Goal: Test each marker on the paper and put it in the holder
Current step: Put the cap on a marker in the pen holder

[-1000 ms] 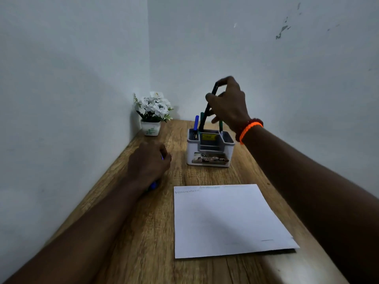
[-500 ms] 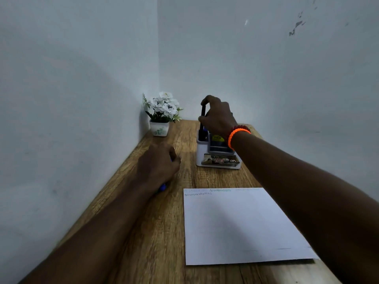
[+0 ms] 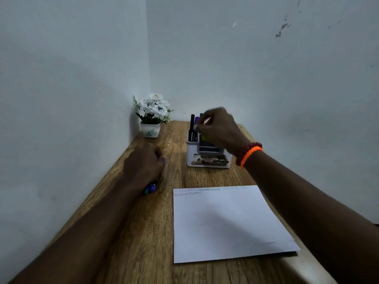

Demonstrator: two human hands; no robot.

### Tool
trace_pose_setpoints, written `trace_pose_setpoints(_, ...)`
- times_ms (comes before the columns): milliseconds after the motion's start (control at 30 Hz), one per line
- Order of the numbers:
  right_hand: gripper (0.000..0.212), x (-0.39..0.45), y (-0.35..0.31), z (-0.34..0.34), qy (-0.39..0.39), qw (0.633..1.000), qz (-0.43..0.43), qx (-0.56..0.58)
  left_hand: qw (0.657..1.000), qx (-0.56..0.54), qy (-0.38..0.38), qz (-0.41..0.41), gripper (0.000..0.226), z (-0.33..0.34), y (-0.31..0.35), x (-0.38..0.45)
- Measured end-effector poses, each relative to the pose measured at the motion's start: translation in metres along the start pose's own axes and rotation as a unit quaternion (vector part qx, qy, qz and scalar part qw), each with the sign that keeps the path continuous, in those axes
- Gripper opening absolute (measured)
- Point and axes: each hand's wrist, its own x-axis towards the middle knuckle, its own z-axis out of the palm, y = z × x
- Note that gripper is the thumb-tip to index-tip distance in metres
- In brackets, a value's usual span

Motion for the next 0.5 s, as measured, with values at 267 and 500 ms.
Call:
trace_pose_setpoints(267,0.017,-0.125,0.017,-0.008,-0.163,0.983,-0.019,-0.085,1.0,0.015,-0.008,-0.009,0.011,-0.003,-0.003,-0.004)
trace_pose_setpoints(500,0.018,-0.143,0.026,-0.004,-0.119,0.991,-0.011,-0.065,0.999,0.031,-0.019,0.035,0.015,0.006,-0.001,-0.005)
